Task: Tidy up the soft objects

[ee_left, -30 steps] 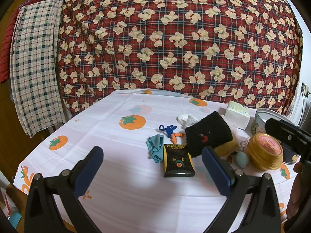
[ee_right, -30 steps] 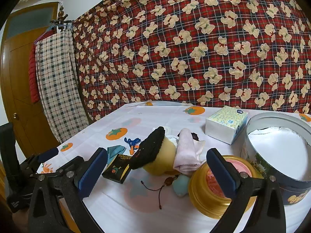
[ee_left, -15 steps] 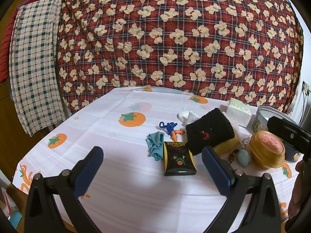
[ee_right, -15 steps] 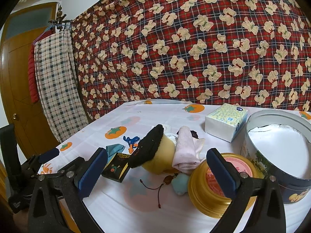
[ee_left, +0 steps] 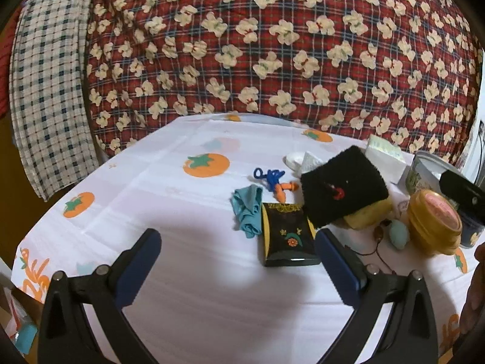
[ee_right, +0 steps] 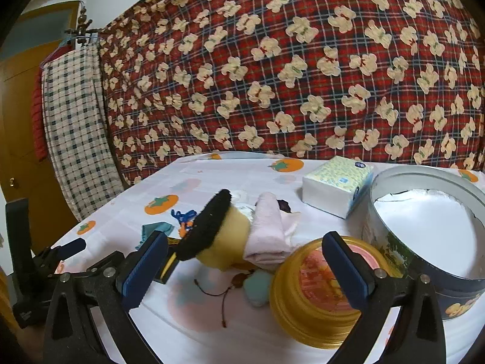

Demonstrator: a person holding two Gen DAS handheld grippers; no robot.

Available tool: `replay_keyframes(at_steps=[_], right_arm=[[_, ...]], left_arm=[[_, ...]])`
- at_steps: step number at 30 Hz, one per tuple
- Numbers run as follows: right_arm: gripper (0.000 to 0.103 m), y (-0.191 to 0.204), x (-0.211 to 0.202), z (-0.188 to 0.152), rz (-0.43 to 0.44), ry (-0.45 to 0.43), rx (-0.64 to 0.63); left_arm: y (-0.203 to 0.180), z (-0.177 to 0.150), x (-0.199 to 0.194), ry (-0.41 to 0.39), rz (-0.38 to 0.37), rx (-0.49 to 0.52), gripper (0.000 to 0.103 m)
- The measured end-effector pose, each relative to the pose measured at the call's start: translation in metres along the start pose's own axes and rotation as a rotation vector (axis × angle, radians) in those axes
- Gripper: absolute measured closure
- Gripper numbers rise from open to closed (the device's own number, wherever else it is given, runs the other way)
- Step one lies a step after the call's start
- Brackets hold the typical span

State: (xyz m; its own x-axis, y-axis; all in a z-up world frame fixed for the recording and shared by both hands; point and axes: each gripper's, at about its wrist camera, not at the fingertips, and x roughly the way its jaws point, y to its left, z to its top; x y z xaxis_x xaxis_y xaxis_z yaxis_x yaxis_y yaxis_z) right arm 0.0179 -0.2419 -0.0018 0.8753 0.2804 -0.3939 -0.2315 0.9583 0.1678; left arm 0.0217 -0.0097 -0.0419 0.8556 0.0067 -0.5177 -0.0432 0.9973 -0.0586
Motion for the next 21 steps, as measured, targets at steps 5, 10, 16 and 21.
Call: replay_keyframes(at_steps=[5,10,16,21], right_arm=[[0.001,-0.002,0.006,0.001,0.001,0.009,-0.001],[0.001,-0.001,0.009,0.001,0.007,0.017,0.008],[0.001,-0.002,0.011,0.000,-0.005,0.015,0.014],[0.001,-0.007,0.012,0.000,-0.007,0.009,0.031]], left_arm=[[-0.009,0.008,0.016,0.057,-0.044,0.026,0.000],[-0.028,0.014,0.023,0.097,-0.066,0.115,0.007],[-0.042,0.023,0.038,0.175,-0.073,0.199,0.017],[-0.045,0.022,0.057,0.282,-0.126,0.209,0.036]])
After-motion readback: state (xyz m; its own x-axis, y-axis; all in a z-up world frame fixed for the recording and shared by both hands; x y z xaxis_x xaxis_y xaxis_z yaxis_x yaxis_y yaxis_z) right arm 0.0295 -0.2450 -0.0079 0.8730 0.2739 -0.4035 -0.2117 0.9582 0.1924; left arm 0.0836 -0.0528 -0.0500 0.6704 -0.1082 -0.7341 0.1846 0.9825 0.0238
